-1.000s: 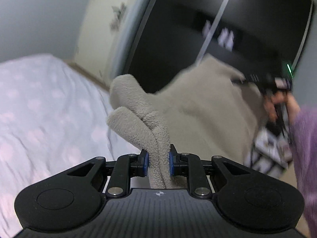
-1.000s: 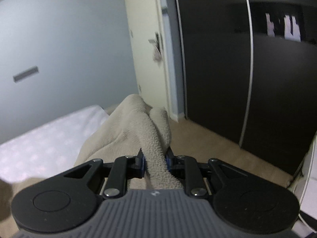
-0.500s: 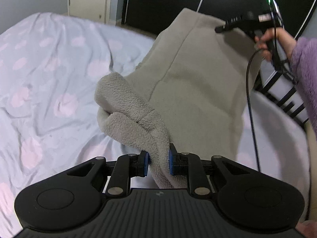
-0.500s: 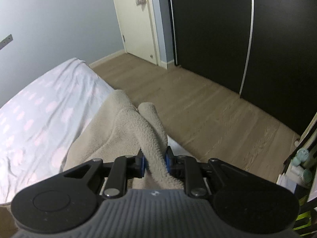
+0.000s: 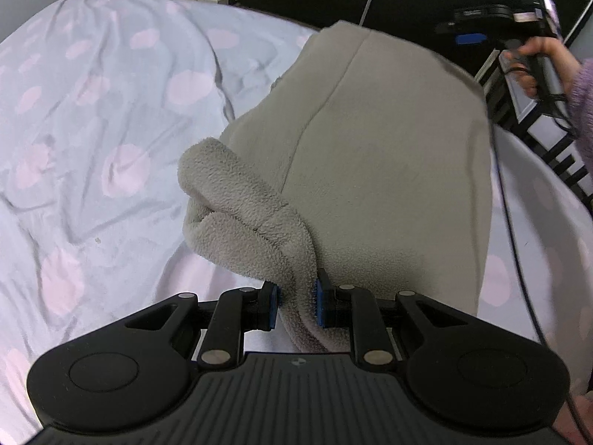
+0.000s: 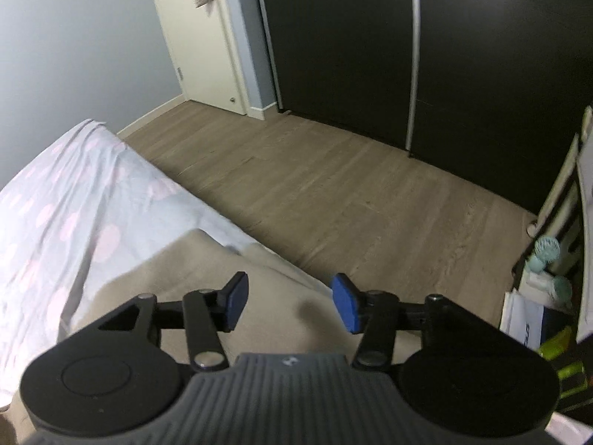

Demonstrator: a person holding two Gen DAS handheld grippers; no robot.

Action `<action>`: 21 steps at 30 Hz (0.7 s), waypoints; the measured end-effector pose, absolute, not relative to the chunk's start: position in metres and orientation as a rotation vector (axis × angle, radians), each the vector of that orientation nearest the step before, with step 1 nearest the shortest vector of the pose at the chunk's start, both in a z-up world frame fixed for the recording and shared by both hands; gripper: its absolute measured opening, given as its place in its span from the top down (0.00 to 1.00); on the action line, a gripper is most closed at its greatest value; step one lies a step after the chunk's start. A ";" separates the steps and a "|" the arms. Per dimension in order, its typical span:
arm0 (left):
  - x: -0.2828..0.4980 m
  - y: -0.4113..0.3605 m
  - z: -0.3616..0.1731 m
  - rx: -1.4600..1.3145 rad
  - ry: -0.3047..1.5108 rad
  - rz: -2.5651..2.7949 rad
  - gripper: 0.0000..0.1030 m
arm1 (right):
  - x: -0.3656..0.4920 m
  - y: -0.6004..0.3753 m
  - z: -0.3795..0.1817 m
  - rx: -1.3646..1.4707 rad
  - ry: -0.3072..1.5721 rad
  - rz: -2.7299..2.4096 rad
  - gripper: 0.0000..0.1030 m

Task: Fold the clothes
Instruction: 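Lay the folded fleece down on the bed and open both grippers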

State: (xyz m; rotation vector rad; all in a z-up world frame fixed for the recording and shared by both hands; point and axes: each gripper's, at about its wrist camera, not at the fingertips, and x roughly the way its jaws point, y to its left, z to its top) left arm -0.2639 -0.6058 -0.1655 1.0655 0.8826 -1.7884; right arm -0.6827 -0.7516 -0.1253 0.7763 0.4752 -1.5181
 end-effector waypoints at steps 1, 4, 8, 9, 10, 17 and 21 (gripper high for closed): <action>-0.264 -0.607 -0.166 1.075 0.885 -1.784 0.82 | -0.690 -0.743 -0.128 0.788 0.464 -1.519 0.47; -0.260 -0.607 -0.162 1.068 0.913 -1.788 0.79 | -0.706 -0.714 -0.133 0.810 0.454 -1.499 0.55; -0.260 -0.603 -0.153 1.085 0.915 -1.794 0.75 | -0.722 -0.697 -0.155 0.829 0.495 -1.522 0.57; -0.261 -0.601 -0.151 1.100 0.902 -1.792 0.73 | -0.727 -0.696 -0.164 0.853 0.502 -1.535 0.58; -0.262 -0.599 -0.149 1.116 0.887 -1.792 0.72 | -0.733 -0.696 -0.174 0.885 0.499 -1.549 0.59; -0.265 -0.579 -0.120 1.143 0.703 -1.863 0.72 | -0.749 -0.699 -0.211 1.039 0.436 -1.573 0.53; -0.274 -0.586 -0.109 1.105 0.652 -1.900 0.72 | -0.737 -0.699 -0.202 1.017 0.499 -1.603 0.53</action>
